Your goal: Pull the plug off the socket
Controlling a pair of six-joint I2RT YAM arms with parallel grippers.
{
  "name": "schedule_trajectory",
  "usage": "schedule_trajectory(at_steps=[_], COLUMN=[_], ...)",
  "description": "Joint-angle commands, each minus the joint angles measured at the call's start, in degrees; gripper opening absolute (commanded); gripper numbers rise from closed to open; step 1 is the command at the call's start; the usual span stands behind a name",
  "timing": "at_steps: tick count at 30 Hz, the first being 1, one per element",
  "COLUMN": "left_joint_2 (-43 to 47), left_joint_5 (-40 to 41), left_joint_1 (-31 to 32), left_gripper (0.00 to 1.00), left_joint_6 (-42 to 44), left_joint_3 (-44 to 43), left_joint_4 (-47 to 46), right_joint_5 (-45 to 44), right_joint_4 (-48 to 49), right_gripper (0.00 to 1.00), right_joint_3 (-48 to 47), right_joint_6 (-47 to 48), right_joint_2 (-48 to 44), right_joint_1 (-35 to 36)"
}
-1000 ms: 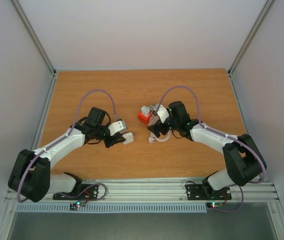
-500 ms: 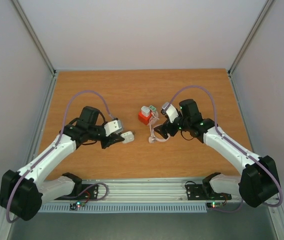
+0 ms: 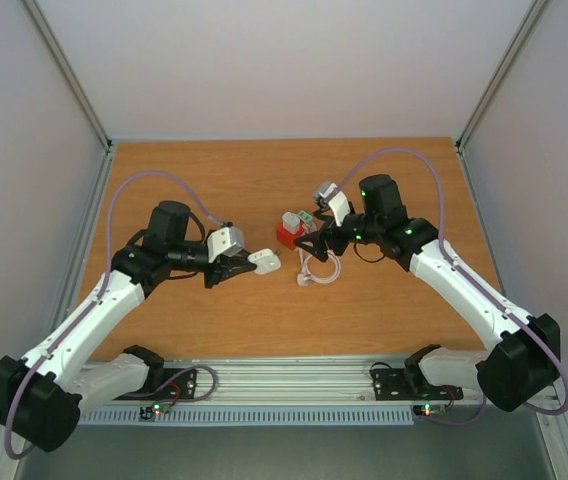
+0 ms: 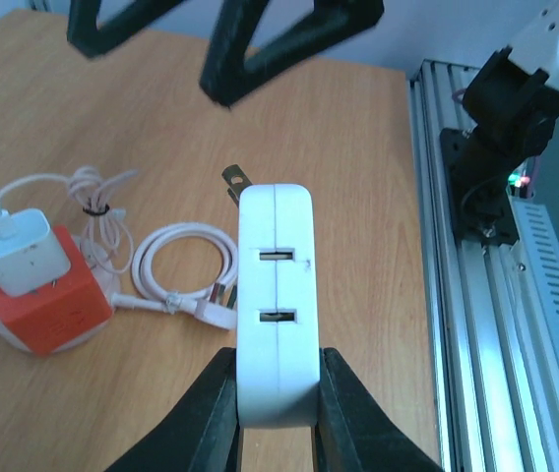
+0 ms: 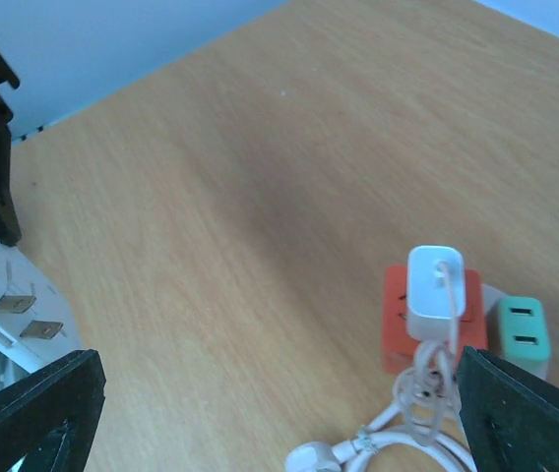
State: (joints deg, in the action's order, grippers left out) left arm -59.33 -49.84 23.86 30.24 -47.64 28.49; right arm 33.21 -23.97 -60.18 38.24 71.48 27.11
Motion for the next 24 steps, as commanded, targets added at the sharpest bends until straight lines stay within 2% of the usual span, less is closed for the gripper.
schedule_trajectory(at_steps=[1, 24], left_joint_2=[-0.5, -1.5], left_joint_5=[-3.9, -5.6], left_joint_1=[0.2, 1.0], left_gripper=[0.17, 0.17], left_joint_6=[-3.1, -8.3], left_joint_3=[-2.1, -2.3], left_joint_4=[-5.1, -9.3], right_joint_5=[2.3, 1.8], right_joint_4=[-0.6, 2.9], right_gripper=[0.99, 0.99], right_joint_3=[-1.3, -2.1], right_joint_6=[-0.7, -0.5], right_joint_2=[1.4, 3.3], right_joint_1=[2.2, 9.2])
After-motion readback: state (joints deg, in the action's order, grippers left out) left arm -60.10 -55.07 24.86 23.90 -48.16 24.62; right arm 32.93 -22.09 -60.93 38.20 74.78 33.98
